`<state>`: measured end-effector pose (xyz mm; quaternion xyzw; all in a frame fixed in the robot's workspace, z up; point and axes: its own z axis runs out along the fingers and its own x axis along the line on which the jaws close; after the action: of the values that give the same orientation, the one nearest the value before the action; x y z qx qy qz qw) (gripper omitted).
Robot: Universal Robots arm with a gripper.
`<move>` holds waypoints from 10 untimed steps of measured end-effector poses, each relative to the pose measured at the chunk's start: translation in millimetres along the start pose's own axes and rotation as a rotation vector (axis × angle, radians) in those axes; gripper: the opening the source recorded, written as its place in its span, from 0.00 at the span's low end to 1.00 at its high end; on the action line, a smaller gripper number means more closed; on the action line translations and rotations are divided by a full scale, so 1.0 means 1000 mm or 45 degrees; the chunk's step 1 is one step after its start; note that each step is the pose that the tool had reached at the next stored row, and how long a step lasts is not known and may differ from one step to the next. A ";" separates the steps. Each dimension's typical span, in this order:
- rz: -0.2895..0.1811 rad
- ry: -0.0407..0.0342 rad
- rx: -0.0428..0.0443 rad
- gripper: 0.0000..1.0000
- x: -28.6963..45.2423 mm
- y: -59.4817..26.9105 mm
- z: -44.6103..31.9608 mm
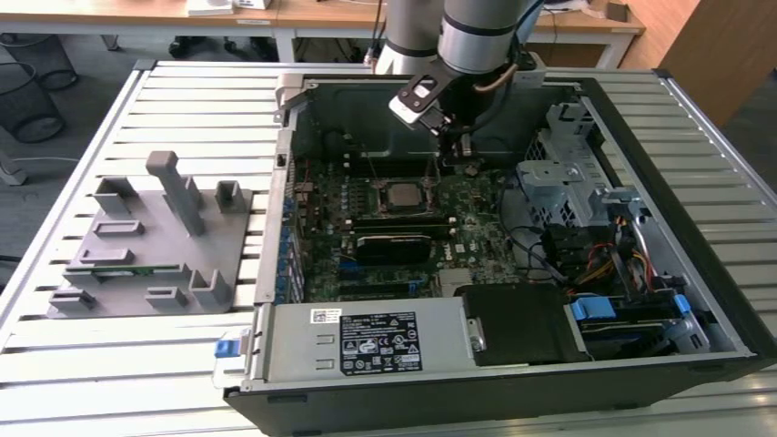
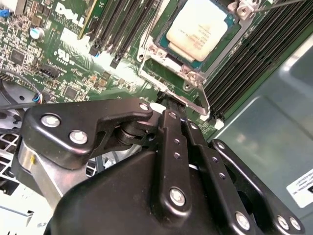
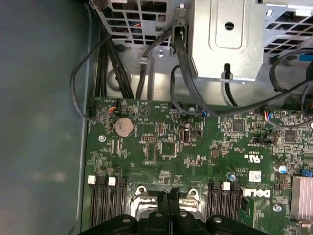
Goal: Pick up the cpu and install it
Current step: 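Close the cpu cover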
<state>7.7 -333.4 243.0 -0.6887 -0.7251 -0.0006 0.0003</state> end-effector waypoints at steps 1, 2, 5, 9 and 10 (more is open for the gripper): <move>0.000 -0.0001 0.000 0.11 0.0001 -0.0012 0.0000; 0.000 -0.0001 0.000 0.11 0.0002 -0.0024 0.0000; 0.000 0.0000 0.000 0.11 0.0005 -0.0064 0.0000; 0.000 -0.0002 0.000 0.11 0.0008 -0.0124 0.0000; 0.000 -0.0002 0.000 0.11 0.0009 -0.0140 0.0000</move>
<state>-6.3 -333.3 243.0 -0.6887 -0.7251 -0.0005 0.0003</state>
